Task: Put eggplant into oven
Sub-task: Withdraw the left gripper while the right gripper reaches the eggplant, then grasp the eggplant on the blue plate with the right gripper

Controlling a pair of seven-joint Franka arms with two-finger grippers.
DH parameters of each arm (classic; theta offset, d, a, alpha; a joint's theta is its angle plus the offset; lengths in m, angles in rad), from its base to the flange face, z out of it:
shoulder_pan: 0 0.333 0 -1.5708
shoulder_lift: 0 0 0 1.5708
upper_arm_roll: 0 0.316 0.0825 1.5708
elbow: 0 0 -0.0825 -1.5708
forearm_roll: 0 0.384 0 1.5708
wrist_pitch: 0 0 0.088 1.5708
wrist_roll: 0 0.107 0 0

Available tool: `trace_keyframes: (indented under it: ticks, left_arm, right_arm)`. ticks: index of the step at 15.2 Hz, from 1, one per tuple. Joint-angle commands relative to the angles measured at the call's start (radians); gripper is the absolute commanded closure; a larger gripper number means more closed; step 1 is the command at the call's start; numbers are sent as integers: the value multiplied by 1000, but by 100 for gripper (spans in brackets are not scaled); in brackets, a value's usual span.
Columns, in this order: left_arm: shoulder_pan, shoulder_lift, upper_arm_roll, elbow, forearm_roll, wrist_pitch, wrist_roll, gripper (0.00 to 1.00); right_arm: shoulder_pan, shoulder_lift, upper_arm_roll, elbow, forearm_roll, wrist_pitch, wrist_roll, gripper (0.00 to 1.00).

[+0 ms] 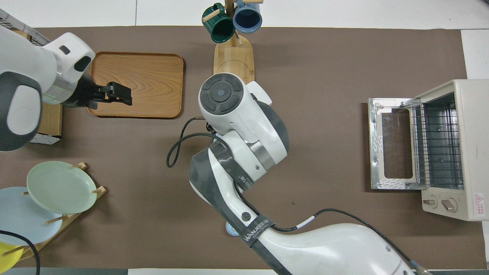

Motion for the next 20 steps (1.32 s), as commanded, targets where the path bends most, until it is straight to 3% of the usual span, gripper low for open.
trace_keyframes:
  ticks: [1, 8, 11, 18, 19, 20]
  left_arm:
    - [22, -78, -12, -9, 63, -74, 15, 0]
    - [24, -196, -13, -90, 86, -179, 18, 0]
    - [24, -192, -13, -84, 86, -156, 19, 0]
    - [24, -166, -12, -28, 88, -166, 22, 0]
    - [24, -166, -12, -31, 88, -168, 22, 0]
    - [24, -166, -12, -28, 88, -171, 22, 0]
  right_arm:
    - [50, 74, -3, 64, -22, 50, 77, 0]
    - [165, 136, -2, 23, -138, 142, 108, 0]
    - [157, 136, -2, 6, -143, 154, 94, 30]
    - [159, 125, -2, -78, -143, 210, 93, 37]
    - [159, 123, -2, -81, -143, 210, 93, 43]
    - [159, 122, -2, -83, -146, 202, 85, 61]
